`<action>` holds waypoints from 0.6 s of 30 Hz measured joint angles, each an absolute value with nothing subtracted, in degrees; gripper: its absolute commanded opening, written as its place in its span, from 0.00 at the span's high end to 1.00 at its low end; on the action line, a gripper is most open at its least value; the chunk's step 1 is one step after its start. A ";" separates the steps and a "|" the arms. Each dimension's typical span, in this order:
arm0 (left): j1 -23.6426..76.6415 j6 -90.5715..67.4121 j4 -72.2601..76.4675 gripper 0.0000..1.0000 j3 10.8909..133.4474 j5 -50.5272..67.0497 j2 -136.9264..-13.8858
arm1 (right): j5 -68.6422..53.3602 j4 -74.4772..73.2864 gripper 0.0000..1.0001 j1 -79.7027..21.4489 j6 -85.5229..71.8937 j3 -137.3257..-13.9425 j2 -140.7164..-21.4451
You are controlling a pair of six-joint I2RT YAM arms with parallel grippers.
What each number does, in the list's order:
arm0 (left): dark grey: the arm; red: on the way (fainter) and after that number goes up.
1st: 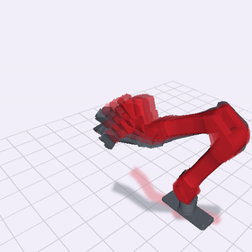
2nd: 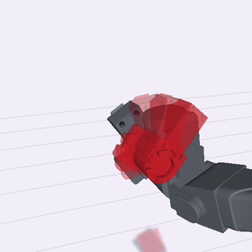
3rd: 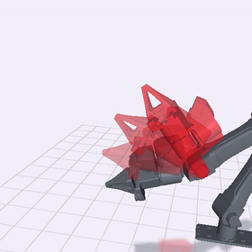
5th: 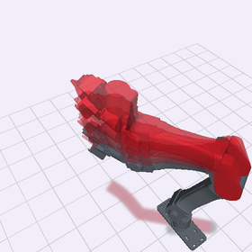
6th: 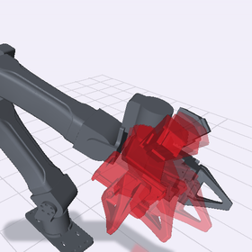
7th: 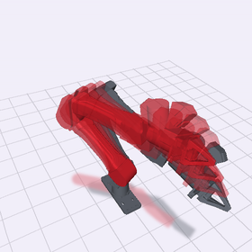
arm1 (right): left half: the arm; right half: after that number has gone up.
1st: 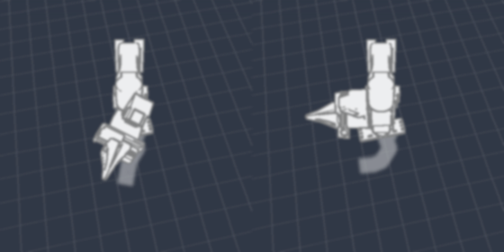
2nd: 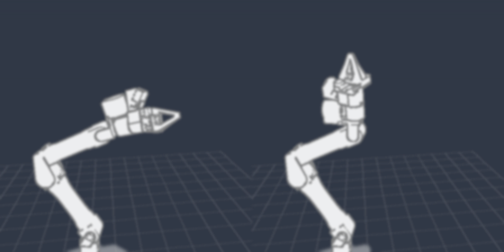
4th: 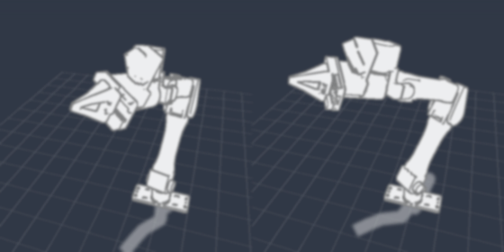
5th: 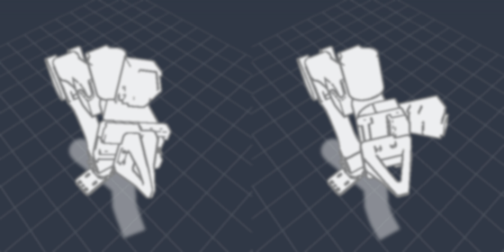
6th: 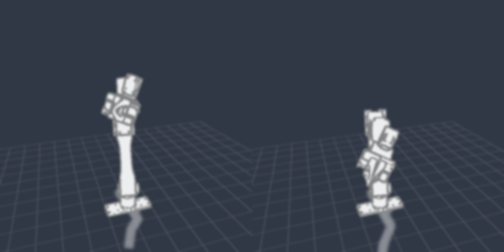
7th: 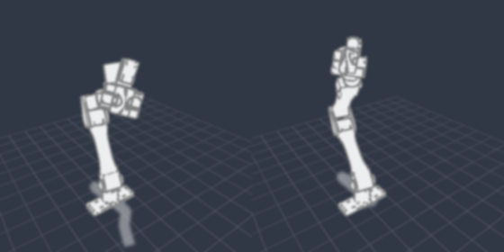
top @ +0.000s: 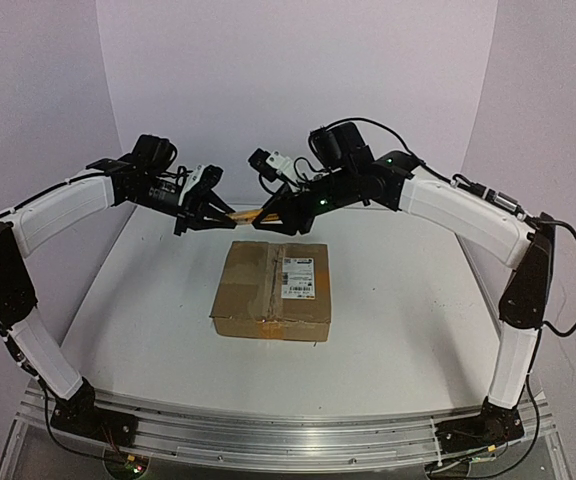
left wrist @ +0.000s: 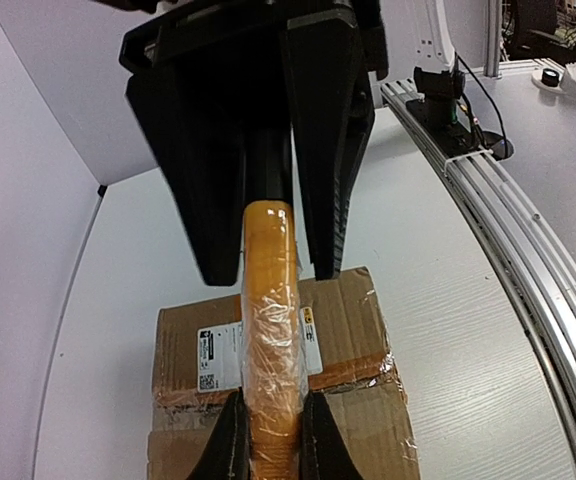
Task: Unpack the express box
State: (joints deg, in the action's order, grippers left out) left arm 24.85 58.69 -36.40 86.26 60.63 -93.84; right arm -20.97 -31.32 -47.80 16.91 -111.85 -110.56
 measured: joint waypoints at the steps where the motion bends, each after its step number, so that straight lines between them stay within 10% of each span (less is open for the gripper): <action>1: 24.77 58.61 -35.64 1.00 86.26 61.25 -93.84 | -21.41 -31.03 0.52 -47.60 16.17 -111.85 -110.57; 18: 24.28 59.67 -34.45 1.00 86.26 63.42 -95.04 | -25.04 -30.52 0.72 -46.81 13.38 -113.22 -112.47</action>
